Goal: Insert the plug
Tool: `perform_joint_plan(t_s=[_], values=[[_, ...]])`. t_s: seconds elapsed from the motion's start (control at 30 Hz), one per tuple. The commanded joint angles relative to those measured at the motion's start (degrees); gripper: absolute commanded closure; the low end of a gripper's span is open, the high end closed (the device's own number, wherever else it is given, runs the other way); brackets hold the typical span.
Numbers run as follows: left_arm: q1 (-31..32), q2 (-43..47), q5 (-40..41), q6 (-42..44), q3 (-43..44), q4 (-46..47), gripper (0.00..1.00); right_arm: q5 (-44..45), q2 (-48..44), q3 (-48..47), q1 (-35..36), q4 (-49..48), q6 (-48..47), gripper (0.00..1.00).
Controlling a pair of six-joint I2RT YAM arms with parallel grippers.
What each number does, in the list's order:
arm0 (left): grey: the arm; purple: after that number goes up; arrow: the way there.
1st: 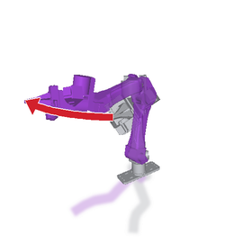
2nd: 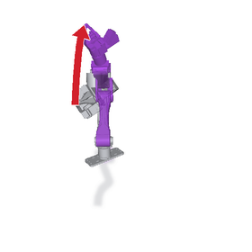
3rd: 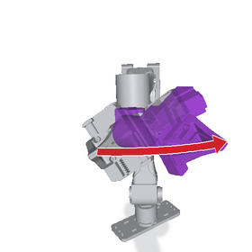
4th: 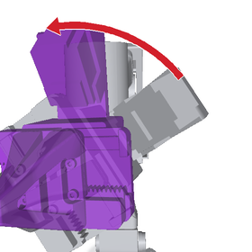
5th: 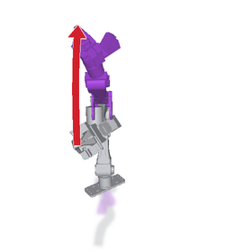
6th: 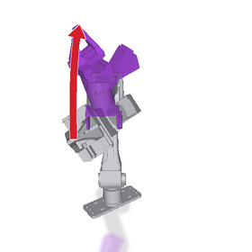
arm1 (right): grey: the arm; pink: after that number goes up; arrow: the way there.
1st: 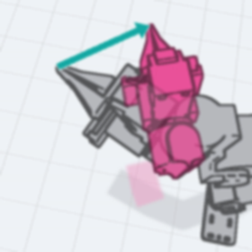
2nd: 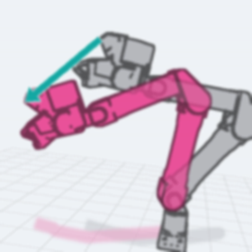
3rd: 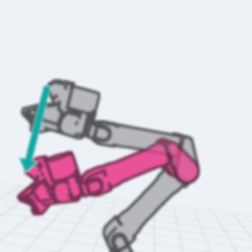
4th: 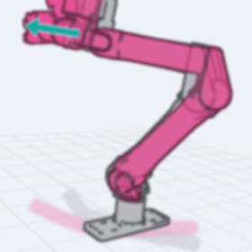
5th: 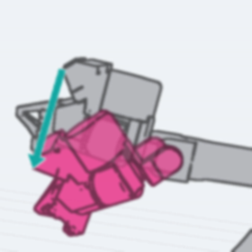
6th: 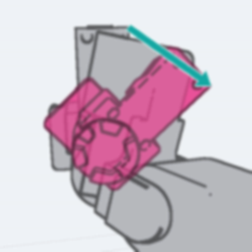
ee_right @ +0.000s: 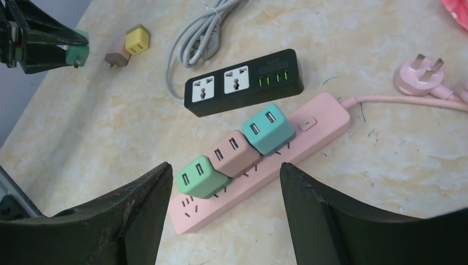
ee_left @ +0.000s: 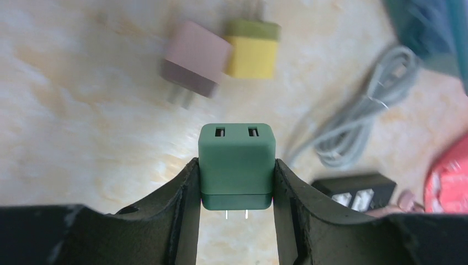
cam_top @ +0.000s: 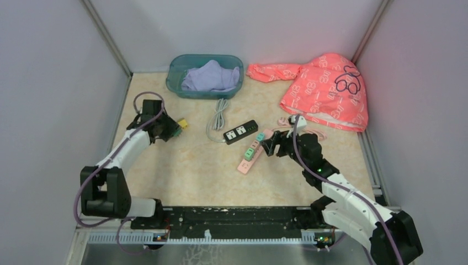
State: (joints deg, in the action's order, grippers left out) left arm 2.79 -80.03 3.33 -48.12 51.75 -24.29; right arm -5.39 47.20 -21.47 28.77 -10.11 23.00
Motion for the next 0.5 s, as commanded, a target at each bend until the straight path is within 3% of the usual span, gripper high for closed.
perform_joint_plan(t_s=[0.0, 0.17, 0.47], values=[[7.80, 4.72, -1.41, -4.61, -1.83, 5.60, 0.84, -2.70, 1.65, -4.02, 0.97, -6.74, 0.25, 0.29], [16.11, 5.80, -0.89, -9.54, -1.64, 8.09, 0.84, -1.37, 3.02, -3.59, 3.23, -12.35, 1.15, 0.29], [24.06, 7.42, -1.28, -17.60, -3.39, 13.91, 0.85, 4.82, 7.38, -2.48, 10.43, -24.40, 1.49, 0.30]])
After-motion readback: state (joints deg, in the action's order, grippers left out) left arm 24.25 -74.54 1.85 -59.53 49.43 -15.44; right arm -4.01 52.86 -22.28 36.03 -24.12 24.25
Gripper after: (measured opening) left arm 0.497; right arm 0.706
